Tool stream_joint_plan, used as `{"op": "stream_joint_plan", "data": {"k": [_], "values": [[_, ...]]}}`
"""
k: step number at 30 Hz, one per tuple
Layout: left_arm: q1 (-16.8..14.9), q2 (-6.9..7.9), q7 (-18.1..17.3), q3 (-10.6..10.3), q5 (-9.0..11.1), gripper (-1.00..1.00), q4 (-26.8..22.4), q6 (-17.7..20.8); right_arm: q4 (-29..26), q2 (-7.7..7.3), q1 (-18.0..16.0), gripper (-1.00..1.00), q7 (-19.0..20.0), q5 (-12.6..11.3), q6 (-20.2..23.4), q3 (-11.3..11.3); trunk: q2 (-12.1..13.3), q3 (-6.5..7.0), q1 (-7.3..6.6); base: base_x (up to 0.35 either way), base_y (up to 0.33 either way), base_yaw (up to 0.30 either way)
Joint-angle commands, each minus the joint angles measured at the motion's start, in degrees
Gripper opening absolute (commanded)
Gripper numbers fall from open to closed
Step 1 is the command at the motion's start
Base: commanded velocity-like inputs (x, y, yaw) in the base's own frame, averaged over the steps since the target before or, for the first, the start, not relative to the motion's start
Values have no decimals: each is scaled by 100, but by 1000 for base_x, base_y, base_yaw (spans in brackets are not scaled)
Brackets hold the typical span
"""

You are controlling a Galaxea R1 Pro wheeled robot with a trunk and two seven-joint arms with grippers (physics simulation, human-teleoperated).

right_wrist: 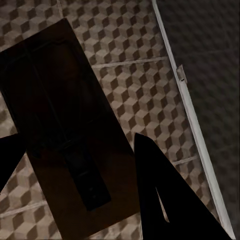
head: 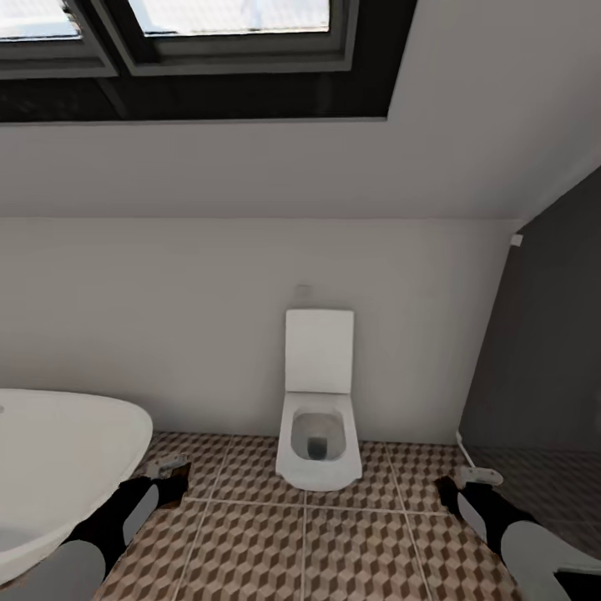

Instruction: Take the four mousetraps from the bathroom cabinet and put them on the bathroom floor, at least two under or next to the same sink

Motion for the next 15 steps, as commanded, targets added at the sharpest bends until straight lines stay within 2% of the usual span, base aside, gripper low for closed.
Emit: {"op": "stream_joint_plan", "data": {"k": [1,5,8,15], "values": [[-3,23,48,-47,64,-100,-88,35,-27,-92,2,-100,-51,-131,-3,-45,-4,-7,4,324,0,0],[-5,36,41,-48,66,-100,-170,38,-45,-284,1,-100,-107,-313,-41,-115,-4,-7,4,324,0,0],[-6,32,40,-49,61,-100,-198,13,-51,-372,-1,-100,-121,-441,-62,-189,-4,-7,4,324,0,0],[-6,38,17,-49,58,-100,-220,29,-60,-373,1,-100,-78,-421,-57,-156,-4,-7,4,324,0,0]]}}
